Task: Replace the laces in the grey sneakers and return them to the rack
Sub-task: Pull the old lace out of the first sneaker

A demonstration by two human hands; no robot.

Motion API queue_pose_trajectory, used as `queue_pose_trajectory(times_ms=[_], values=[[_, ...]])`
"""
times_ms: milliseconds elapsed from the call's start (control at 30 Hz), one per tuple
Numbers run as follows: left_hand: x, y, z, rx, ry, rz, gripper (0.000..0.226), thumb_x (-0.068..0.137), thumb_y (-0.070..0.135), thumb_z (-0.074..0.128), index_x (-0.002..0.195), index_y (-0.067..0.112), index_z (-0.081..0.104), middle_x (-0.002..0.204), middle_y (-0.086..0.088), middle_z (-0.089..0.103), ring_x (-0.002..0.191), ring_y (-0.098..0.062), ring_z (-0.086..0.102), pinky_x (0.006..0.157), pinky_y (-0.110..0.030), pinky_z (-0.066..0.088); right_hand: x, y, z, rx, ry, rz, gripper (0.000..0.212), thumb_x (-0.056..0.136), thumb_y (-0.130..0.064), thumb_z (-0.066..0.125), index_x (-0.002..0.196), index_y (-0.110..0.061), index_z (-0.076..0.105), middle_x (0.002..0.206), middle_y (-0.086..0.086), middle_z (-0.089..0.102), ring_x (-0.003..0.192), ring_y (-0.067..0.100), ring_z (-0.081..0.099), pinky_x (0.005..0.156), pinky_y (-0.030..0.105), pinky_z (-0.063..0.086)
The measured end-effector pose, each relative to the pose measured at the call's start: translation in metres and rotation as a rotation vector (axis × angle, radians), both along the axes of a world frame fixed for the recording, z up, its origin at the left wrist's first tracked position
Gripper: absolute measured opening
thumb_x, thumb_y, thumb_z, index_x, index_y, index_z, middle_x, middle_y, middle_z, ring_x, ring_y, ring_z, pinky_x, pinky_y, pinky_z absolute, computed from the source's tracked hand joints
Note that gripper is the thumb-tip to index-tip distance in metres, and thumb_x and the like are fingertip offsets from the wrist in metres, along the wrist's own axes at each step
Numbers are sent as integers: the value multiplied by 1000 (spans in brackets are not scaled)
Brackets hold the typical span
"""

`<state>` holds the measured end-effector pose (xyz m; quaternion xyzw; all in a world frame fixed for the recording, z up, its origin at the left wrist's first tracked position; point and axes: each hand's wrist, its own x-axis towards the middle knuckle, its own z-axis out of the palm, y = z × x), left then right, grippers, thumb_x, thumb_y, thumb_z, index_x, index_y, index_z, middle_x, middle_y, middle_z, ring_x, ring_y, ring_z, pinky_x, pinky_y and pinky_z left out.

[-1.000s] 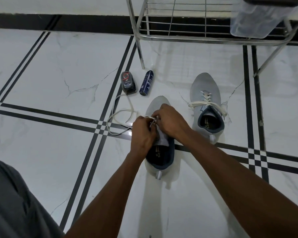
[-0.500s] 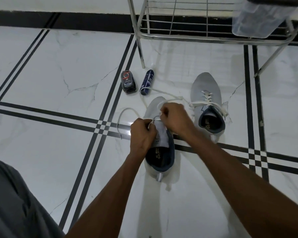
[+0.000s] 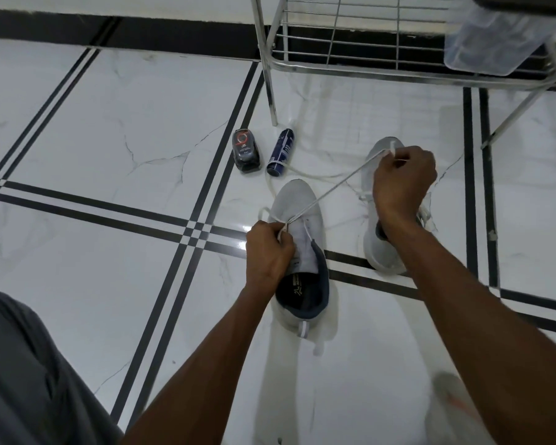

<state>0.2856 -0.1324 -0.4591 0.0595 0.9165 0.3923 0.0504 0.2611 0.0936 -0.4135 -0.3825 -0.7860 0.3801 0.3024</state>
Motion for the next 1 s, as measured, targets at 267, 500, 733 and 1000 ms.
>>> queue_pose_trajectory(times_ms=[267,500,733,1000], values=[[1,5,1,-7,1,-14,30,88,9,57,59,1,53,52,-5,49,49,-13,43,51,-16,31,14,-75,-37,79,-477,883,13,82,-12,70,79,-1,76,83,14,74,82,28,69,71,36,50],[3,5,4,-10,6,12,36,91,8,57,56,2,48,51,-1,41,49,-11,36,51,-14,31,21,-93,-30,321,-514,859,14,95,-10,53,89,-11,66,86,7,60,79,25,57,67,31,38],[8,1,0,-51,-11,74,26,85,8,59,62,-4,59,54,-10,52,51,-14,43,52,-28,29,9,-11,4,-39,-42,186,20,92,-22,62,79,-7,68,75,2,72,67,20,69,75,38,55],[-18,17,22,-36,17,-64,83,76,33,75,151,18,41,141,-8,47,127,-30,40,105,-39,34,20,-28,31,-78,-196,699,13,90,-8,67,85,-16,76,80,-5,73,75,13,69,68,26,51]])
